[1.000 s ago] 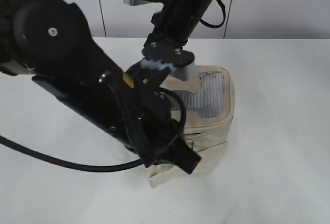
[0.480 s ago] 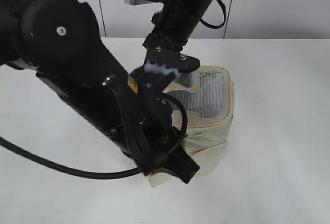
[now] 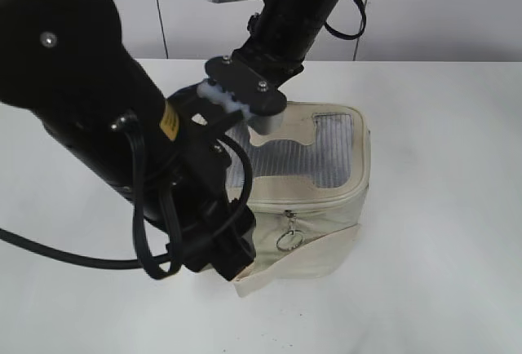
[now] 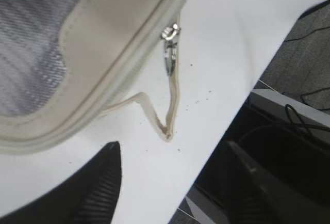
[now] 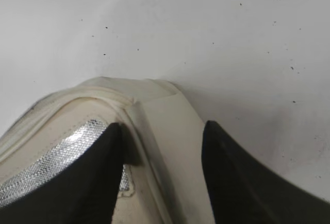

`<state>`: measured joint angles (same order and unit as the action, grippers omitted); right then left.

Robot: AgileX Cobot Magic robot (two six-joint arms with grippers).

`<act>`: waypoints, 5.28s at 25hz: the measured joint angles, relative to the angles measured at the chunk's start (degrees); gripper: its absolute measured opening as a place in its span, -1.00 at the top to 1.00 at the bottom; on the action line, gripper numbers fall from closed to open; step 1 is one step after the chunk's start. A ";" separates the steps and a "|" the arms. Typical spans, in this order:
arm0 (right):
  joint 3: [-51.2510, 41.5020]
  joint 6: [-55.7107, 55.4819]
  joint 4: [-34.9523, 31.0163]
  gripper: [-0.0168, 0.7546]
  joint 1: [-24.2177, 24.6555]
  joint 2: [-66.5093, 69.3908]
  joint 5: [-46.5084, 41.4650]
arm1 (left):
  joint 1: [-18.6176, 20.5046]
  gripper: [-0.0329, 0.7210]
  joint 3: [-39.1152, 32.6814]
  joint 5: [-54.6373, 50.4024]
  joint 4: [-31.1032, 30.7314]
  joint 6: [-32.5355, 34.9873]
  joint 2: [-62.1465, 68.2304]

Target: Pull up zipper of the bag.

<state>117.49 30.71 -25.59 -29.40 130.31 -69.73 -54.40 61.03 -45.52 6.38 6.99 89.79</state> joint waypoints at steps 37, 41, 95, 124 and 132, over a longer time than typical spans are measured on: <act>-33.12 -7.95 8.59 -0.08 21.42 -28.24 0.01 | 19.37 -0.41 65.85 -23.49 28.08 34.50 43.27; -35.51 -8.07 8.59 -0.08 21.42 -28.23 0.01 | 19.37 -0.41 66.54 -23.73 28.25 34.50 44.30; -38.14 -5.15 5.24 0.01 21.42 -28.40 0.06 | 15.69 0.76 61.10 -24.52 19.98 30.62 42.22; -60.05 47.83 -30.91 -0.13 21.53 -25.88 28.08 | 15.40 0.78 60.93 -25.14 19.00 30.62 41.45; -60.05 53.41 -37.59 0.60 21.52 -22.16 29.80 | 15.40 0.79 60.93 -25.04 18.73 30.62 41.45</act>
<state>57.44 84.12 -63.17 -7.88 108.15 -39.93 -39.00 121.96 -70.56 25.12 37.61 131.24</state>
